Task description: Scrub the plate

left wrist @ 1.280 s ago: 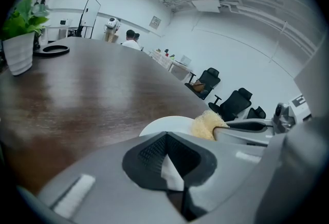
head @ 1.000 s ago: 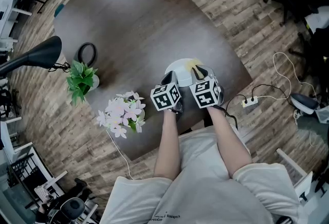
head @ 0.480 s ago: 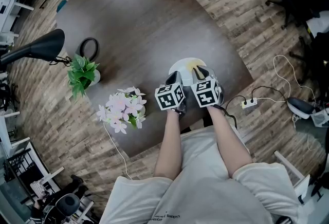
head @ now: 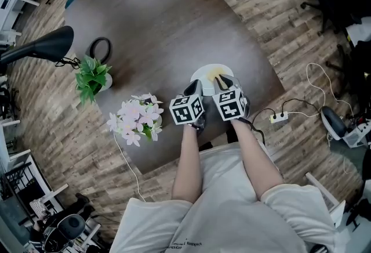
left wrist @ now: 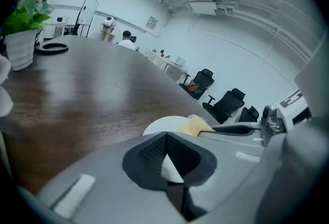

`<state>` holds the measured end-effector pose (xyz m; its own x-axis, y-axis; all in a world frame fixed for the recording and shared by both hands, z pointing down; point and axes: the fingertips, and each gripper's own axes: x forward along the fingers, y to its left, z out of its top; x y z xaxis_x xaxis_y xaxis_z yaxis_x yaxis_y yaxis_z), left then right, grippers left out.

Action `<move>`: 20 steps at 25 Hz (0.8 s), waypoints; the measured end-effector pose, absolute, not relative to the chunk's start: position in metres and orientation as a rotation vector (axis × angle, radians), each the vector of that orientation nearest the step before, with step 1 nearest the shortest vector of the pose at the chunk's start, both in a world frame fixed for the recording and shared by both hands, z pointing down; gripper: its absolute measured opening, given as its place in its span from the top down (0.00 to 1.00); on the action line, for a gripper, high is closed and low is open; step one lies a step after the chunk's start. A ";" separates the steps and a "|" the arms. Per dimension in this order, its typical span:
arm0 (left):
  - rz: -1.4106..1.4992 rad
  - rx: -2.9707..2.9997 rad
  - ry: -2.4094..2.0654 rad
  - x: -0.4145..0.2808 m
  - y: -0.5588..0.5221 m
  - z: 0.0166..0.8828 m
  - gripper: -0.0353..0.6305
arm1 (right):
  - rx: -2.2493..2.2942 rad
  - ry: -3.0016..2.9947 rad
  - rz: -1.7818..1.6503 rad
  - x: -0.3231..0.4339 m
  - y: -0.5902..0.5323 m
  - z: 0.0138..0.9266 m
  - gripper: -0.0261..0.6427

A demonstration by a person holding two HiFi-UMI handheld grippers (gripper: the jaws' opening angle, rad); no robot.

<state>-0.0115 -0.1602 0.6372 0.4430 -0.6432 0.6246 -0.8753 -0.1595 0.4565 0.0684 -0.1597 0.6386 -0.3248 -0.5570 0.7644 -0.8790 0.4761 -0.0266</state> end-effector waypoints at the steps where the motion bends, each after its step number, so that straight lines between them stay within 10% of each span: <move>1: 0.383 1.902 -1.292 -0.016 -0.158 0.635 0.94 | 1.188 -2.021 0.583 0.069 -0.160 0.638 0.85; 20: 0.572 1.833 -1.294 -0.043 -0.128 0.658 0.94 | 1.167 -2.088 0.613 0.064 -0.155 0.639 0.85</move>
